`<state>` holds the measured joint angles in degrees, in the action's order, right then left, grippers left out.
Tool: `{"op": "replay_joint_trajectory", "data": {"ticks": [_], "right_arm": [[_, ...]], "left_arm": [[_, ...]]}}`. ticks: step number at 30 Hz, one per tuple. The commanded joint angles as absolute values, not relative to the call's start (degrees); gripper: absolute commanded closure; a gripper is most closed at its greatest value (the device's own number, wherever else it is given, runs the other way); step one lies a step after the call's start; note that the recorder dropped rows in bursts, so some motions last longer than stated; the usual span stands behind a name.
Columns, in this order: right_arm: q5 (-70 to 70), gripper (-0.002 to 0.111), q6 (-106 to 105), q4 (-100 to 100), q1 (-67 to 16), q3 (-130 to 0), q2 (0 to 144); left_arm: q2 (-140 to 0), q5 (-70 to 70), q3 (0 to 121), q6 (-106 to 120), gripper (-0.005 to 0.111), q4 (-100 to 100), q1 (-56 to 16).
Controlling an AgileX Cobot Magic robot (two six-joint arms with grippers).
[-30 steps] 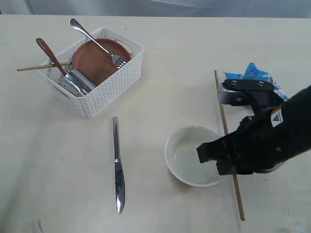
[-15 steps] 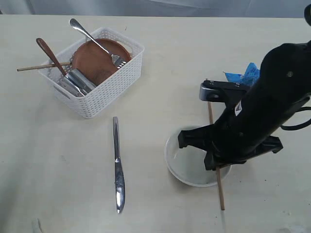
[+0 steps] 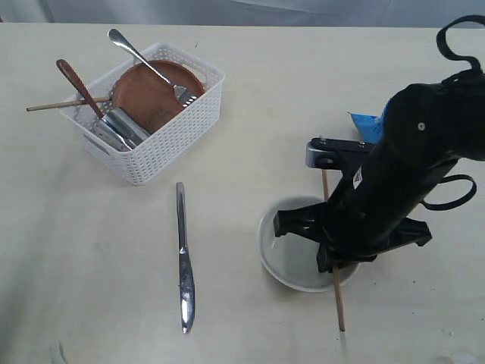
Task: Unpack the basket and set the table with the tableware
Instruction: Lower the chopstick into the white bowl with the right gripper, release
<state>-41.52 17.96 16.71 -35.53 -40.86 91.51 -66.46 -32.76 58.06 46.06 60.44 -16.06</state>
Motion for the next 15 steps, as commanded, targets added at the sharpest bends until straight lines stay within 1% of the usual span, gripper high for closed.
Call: {"op": "replay_joint_trajectory", "data": {"ticks": [1, 12, 13, 15], "right_arm": [[-40.8, 0.109, 18.0, 16.1, -35.4, -41.2, 92.3], [-40.0, 0.108, 18.6, 16.1, -35.4, -41.2, 92.3], [-40.0, 0.105, 18.6, 16.1, -35.4, -41.2, 92.3], [-40.0, 0.093, 18.8, 16.1, -35.4, -41.2, 92.3]], "left_arm": [[-66.0, -33.0, 57.7, 45.8, 0.105, 60.8, -16.0], [-66.0, -33.0, 57.7, 45.8, 0.105, 60.8, -16.0], [-66.0, -33.0, 57.7, 45.8, 0.105, 60.8, -16.0], [-66.0, -33.2, 57.7, 45.8, 0.105, 60.8, -16.0]]}}
